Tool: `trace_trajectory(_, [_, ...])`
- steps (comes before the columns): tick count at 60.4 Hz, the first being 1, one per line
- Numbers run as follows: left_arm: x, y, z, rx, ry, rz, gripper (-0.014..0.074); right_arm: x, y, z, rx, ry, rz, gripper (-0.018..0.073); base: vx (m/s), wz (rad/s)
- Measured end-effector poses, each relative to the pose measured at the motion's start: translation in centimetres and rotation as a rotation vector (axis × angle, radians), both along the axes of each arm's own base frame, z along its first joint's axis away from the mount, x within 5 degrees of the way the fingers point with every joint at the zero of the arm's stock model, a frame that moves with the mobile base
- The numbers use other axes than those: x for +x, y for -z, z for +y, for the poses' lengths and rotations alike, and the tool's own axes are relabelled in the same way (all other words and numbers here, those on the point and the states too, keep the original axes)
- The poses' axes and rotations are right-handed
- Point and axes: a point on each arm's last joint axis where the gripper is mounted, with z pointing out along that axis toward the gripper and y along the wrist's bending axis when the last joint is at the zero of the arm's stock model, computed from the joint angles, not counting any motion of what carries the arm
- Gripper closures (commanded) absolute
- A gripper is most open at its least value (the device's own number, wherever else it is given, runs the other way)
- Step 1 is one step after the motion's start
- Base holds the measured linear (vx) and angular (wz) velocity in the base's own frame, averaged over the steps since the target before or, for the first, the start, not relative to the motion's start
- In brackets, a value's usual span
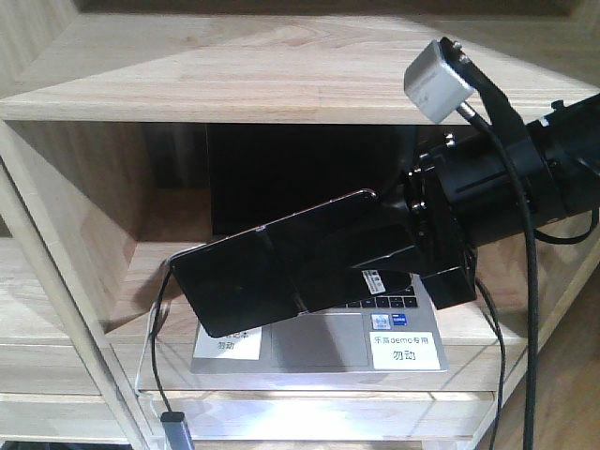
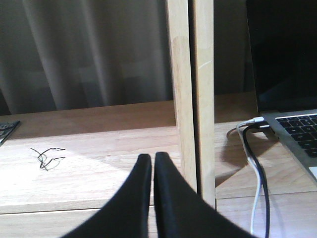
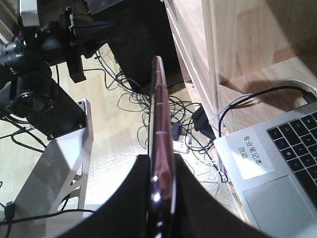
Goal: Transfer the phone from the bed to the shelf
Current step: 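Hold the phone in front of the shelf above the laptop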
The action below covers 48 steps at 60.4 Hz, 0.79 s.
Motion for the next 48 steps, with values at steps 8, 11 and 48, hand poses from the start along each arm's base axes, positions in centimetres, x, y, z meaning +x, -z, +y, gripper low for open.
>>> trace_trajectory(8, [0.00, 0.00, 0.00, 0.000, 0.000, 0.000, 0.0595, 0.00, 0.00, 0.00, 0.000, 0.000, 0.000, 0.0561, 0.00, 0.00])
trace_trajectory(11, [0.00, 0.00, 0.00, 0.000, 0.000, 0.000, 0.0595, 0.00, 0.00, 0.00, 0.000, 0.000, 0.000, 0.0561, 0.00, 0.00])
trace_trajectory(48, [0.00, 0.00, 0.00, 0.000, 0.000, 0.000, 0.0595, 0.00, 0.00, 0.00, 0.000, 0.000, 0.000, 0.0561, 0.00, 0.00])
